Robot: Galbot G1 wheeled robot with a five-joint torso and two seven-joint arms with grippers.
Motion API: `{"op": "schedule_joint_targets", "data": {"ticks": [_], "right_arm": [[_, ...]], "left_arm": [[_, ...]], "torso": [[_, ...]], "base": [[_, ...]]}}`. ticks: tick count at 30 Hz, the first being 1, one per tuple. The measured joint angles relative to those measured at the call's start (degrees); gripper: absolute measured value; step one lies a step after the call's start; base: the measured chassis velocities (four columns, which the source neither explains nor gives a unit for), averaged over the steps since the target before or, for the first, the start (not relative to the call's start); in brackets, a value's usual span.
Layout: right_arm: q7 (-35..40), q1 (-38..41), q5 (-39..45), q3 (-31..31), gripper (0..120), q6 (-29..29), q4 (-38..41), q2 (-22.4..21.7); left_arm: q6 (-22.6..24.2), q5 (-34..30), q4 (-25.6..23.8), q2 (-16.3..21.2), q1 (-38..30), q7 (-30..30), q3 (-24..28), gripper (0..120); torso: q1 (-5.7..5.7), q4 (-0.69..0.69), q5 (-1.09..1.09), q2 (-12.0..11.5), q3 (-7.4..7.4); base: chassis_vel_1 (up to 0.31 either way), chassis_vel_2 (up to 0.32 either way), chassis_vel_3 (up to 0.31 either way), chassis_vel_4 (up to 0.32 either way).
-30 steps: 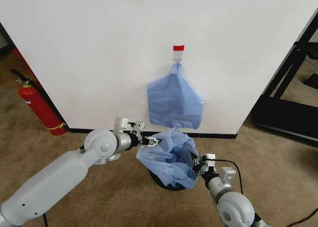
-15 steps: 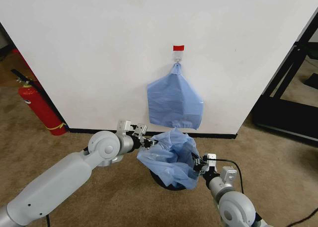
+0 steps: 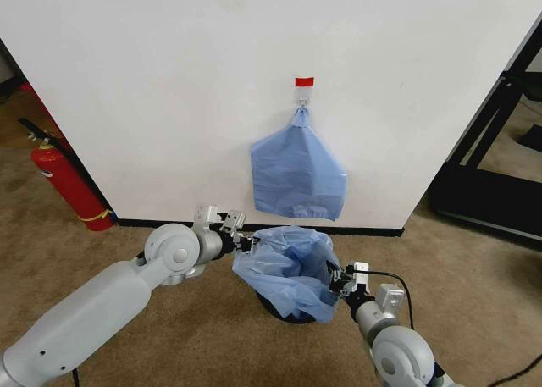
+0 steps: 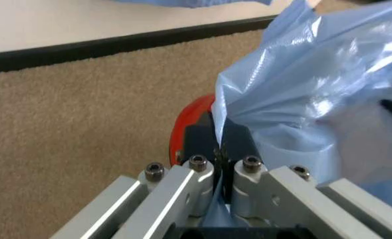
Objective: Pick up the garbage bag from the wall and place it over the trash bin.
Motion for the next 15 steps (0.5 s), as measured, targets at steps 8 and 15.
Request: {"op": "schedule_joint_targets", "data": {"ticks": [8,15], "right_arm": [[-2.9,-1.0,2.0,1.1,0,2.6,0.3,0.6],[-1.3,-0.8,3.6,2.2,0,3.0,-0.3,1.6]], "left_arm": [[-0.1,0.6,1.7,0.6,1.9,0.5,-1.9,0],[-0.2,1.1,-0.4,2.4,9.3,1.8,-6.3,0]], "torso": [[0.00,-0.01,0.00,0.0,0.00],[0.00,0.01,-0.01,0.0,0.00]], "base": [[0.000,0.000,0.000,0.000],[0.000,0.000,0.000,0.000]]}}
